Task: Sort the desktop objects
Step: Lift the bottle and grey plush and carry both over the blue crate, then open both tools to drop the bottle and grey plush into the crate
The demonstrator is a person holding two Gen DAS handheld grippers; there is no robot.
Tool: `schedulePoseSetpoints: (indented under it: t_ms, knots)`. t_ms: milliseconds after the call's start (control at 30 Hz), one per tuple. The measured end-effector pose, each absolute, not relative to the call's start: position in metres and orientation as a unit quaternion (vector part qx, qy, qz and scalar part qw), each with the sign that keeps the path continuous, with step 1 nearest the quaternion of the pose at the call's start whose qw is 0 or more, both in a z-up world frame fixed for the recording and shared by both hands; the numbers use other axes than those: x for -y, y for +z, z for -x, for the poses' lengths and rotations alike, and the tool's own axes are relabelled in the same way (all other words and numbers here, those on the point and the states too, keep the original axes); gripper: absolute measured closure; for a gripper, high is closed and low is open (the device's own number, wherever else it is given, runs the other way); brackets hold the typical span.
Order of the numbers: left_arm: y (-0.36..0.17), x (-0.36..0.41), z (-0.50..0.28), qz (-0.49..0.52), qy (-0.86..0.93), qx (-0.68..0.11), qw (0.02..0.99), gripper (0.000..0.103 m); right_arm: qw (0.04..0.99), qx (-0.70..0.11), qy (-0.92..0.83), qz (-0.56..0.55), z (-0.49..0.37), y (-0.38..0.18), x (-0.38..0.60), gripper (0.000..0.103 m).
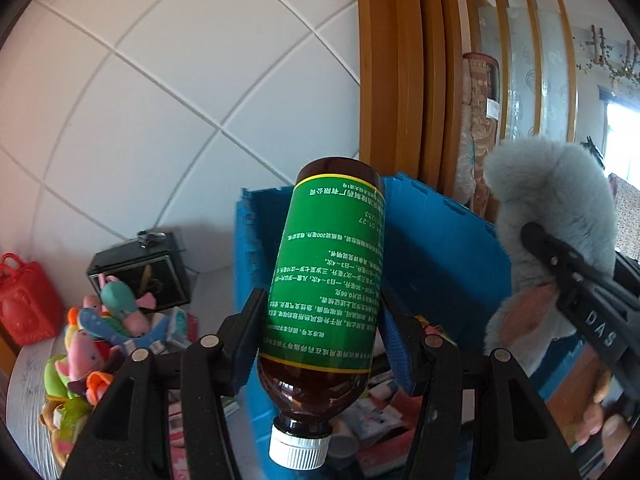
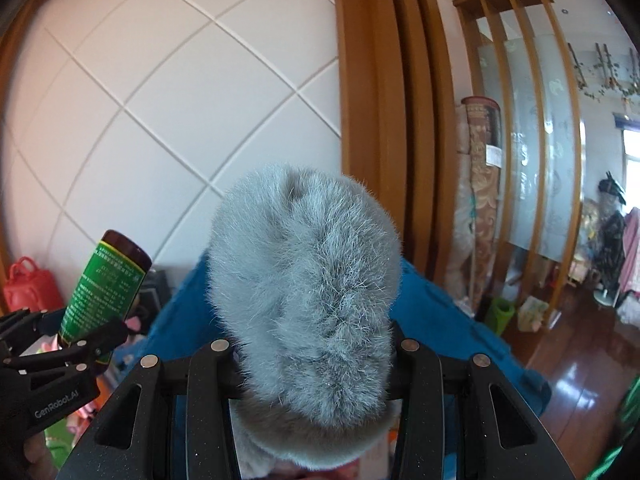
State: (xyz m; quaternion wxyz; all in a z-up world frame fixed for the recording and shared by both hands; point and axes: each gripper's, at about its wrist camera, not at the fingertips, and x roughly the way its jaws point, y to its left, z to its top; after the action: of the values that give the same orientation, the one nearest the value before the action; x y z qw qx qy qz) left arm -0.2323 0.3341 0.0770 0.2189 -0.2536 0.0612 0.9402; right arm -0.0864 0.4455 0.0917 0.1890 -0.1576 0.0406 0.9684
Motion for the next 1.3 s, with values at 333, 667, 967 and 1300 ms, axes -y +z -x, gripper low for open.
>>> schedulePoseSetpoints:
  t_ms: [333, 667, 967, 1300]
  knots:
    - [0.06, -0.416, 0.314, 0.357, 0.908, -0.083, 0.205, 0.049, 0.19, -0.072, 0.942, 0.266, 0.16, 0.061, -0.507, 0.062]
    - [0.025, -0.442, 0.36, 0.417, 0.885, -0.114, 0.172, 0.049, 0.211, -0.089, 0.924, 0.305, 0.219, 0.061, -0.548, 0.061]
    - [0.02, -0.436, 0.367, 0.417, 0.886, -0.109, 0.173, 0.038, 0.223, -0.06, 0.916, 0.329, 0.25, 0.025, -0.546, 0.061]
    - [0.014, -0.439, 0.371, 0.424, 0.881, -0.128, 0.169, 0.037, 0.219, -0.078, 0.917, 0.324, 0.252, 0.026, -0.56, 0.031]
